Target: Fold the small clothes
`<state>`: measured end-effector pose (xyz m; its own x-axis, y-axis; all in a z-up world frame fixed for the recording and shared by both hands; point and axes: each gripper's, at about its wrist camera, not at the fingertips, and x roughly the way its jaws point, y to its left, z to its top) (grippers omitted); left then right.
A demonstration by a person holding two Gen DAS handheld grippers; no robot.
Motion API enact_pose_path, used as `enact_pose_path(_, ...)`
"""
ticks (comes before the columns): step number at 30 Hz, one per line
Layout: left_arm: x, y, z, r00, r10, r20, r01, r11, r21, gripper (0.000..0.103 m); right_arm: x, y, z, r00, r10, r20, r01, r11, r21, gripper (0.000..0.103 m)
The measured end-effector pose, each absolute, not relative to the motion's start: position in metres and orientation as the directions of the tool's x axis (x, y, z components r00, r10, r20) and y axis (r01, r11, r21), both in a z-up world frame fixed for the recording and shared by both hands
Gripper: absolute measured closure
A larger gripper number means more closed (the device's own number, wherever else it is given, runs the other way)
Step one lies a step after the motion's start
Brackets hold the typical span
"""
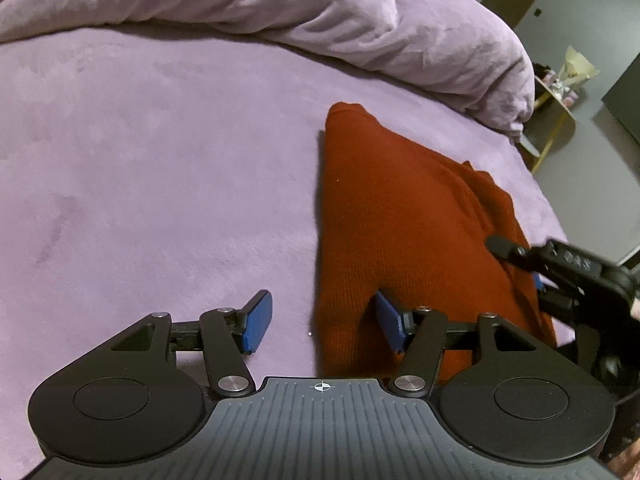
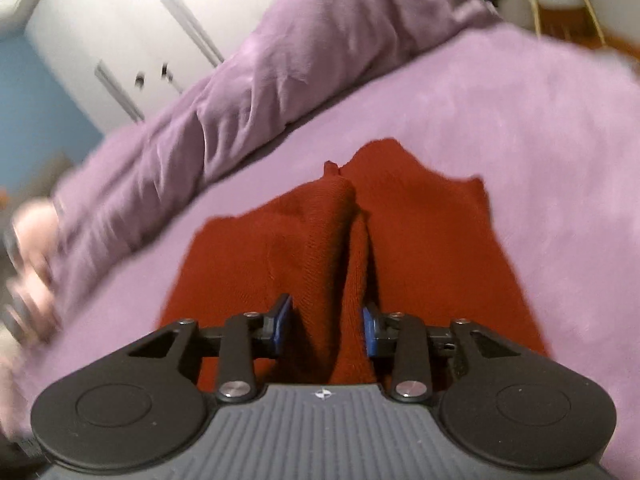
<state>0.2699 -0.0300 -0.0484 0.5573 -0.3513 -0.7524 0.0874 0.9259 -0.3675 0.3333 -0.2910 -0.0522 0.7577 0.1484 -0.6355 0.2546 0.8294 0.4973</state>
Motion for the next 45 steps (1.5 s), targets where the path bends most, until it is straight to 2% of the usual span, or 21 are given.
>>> enact_pose_path(1, 0.267, -0.032, -0.045, 0.554, -0.337, -0.761, 0.091, 0.933, -0.348, 0.042, 0.339, -0.285, -0.052, 0.755, 0.141, -0.64, 0.246, 0.844, 0.476, 0.068)
enact_pose_path(2, 0.264, -0.034, -0.04, 0.549, -0.324, -0.771, 0.093, 0.94, -0.329, 0.042, 0.343, -0.278, -0.05, 0.746, 0.115, -0.655, 0.24, 0.872, 0.427, 0.074)
enact_pose_path(3, 0.257, -0.035, -0.034, 0.545, -0.318, -0.775, 0.1, 0.943, -0.317, 0.042, 0.348, -0.267, -0.046, 0.735, 0.076, -0.674, 0.222, 0.912, 0.344, 0.091)
enact_pose_path(6, 0.232, -0.039, -0.025, 0.542, -0.361, -0.759, 0.17, 0.931, -0.322, 0.042, 0.348, -0.239, -0.024, 0.765, -0.039, -0.643, 0.13, 0.987, 0.094, 0.092)
enact_pose_path(8, 0.225, -0.048, -0.029, 0.531, -0.361, -0.767, 0.206, 0.933, -0.296, 0.042, 0.342, -0.232, -0.01, 0.803, -0.095, -0.589, 0.117, 0.993, 0.0, 0.093)
enact_pose_path(11, 0.233, -0.064, -0.044, 0.511, -0.299, -0.806, 0.192, 0.954, -0.232, 0.045, 0.334, -0.233, 0.003, 0.826, -0.163, -0.54, 0.145, 0.986, -0.076, 0.093)
enact_pose_path(17, 0.251, -0.077, -0.057, 0.496, -0.309, -0.811, 0.121, 0.95, -0.288, 0.043, 0.334, -0.252, -0.011, 0.794, -0.299, -0.53, 0.207, 0.952, -0.227, 0.092)
enact_pose_path(19, 0.253, -0.078, -0.058, 0.499, -0.303, -0.812, 0.109, 0.951, -0.288, 0.043, 0.329, -0.266, -0.02, 0.769, -0.271, -0.579, 0.225, 0.962, -0.152, 0.09)
enact_pose_path(21, 0.254, -0.078, -0.059, 0.506, -0.307, -0.806, 0.108, 0.95, -0.294, 0.042, 0.304, -0.285, -0.017, 0.776, -0.274, -0.568, 0.334, 0.943, 0.002, 0.072)
enact_pose_path(23, 0.254, -0.077, -0.061, 0.509, -0.309, -0.804, 0.102, 0.948, -0.301, 0.042, 0.262, -0.303, -0.016, 0.812, -0.24, -0.532, 0.4, 0.893, 0.207, 0.061)
enact_pose_path(27, 0.253, -0.08, -0.06, 0.517, -0.302, -0.801, 0.101, 0.951, -0.294, 0.042, 0.195, -0.317, -0.038, 0.827, -0.146, -0.542, 0.444, 0.761, 0.473, 0.061)
enact_pose_path(31, 0.253, -0.081, -0.059, 0.515, -0.292, -0.806, 0.089, 0.953, -0.288, 0.042, 0.183, -0.325, -0.058, 0.867, 0.043, -0.496, 0.385, 0.573, 0.723, 0.062)
enact_pose_path(34, 0.254, -0.082, -0.059, 0.511, -0.287, -0.81, 0.083, 0.955, -0.286, 0.042, 0.204, -0.324, -0.063, 0.862, 0.044, -0.505, 0.395, 0.566, 0.724, 0.062)
enact_pose_path(35, 0.255, -0.082, -0.059, 0.512, -0.286, -0.81, 0.082, 0.955, -0.285, 0.042, 0.213, -0.325, -0.066, 0.848, 0.035, -0.529, 0.416, 0.573, 0.706, 0.066)
enact_pose_path(36, 0.255, -0.082, -0.059, 0.513, -0.284, -0.81, 0.085, 0.956, -0.282, 0.041, 0.222, -0.324, -0.067, 0.836, 0.036, -0.547, 0.428, 0.581, 0.693, 0.083)
enact_pose_path(38, 0.255, -0.082, -0.058, 0.52, -0.268, -0.811, 0.091, 0.962, -0.259, 0.041, 0.232, -0.319, -0.061, 0.836, 0.036, -0.548, 0.409, 0.624, 0.666, 0.087)
enact_pose_path(39, 0.255, -0.08, -0.057, 0.526, -0.259, -0.81, 0.081, 0.963, -0.256, 0.041, 0.228, -0.32, -0.058, 0.863, 0.074, -0.499, 0.361, 0.599, 0.714, 0.088)
enact_pose_path(41, 0.256, -0.075, -0.055, 0.532, -0.241, -0.812, 0.06, 0.967, -0.248, 0.04, 0.211, -0.336, -0.068, 0.931, 0.204, -0.304, 0.219, 0.355, 0.909, 0.089)
enact_pose_path(42, 0.256, -0.073, -0.053, 0.539, -0.239, -0.808, 0.057, 0.967, -0.248, 0.037, 0.205, -0.344, -0.077, 0.947, 0.228, -0.227, 0.171, 0.241, 0.955, 0.089)
enact_pose_path(43, 0.256, -0.072, -0.052, 0.546, -0.237, -0.803, 0.059, 0.968, -0.246, 0.036, 0.202, -0.348, -0.082, 0.942, 0.215, -0.256, 0.204, 0.238, 0.95, 0.089)
enact_pose_path(45, 0.258, -0.072, -0.053, 0.54, -0.243, -0.806, 0.075, 0.968, -0.241, 0.036, 0.207, -0.341, -0.079, 0.858, 0.109, -0.501, 0.392, 0.492, 0.778, 0.089)
